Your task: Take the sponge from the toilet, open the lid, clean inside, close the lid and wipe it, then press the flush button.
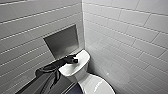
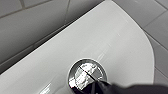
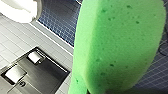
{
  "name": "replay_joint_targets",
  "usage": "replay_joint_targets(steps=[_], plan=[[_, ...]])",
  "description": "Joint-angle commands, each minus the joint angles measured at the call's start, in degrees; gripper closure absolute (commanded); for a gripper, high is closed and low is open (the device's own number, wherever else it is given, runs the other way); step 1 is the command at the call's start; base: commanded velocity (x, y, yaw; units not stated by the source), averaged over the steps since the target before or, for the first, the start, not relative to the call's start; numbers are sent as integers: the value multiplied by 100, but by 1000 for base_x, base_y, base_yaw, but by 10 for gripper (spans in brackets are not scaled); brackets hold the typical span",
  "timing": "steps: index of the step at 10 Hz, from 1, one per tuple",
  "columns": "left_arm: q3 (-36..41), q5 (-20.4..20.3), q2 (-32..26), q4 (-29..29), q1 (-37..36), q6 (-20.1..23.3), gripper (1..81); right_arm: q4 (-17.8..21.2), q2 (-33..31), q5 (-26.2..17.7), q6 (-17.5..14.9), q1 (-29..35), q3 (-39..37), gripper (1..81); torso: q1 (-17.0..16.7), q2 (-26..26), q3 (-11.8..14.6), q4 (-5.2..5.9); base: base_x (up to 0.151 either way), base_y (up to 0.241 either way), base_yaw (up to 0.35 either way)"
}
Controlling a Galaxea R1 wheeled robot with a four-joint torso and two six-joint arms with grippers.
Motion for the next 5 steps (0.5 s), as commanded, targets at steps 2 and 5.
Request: replay_joint_targets(steps=[2,5], plan=[[-20,-112,79,314,-342,40,811,-116,139,-541,-29,-366,136,811,0,0,0,0,0,0,0],[-20,-412,79,332,20,49,811,-108,192,-541,-38,-375,136,811,-2,0,2,0,0,0,0]])
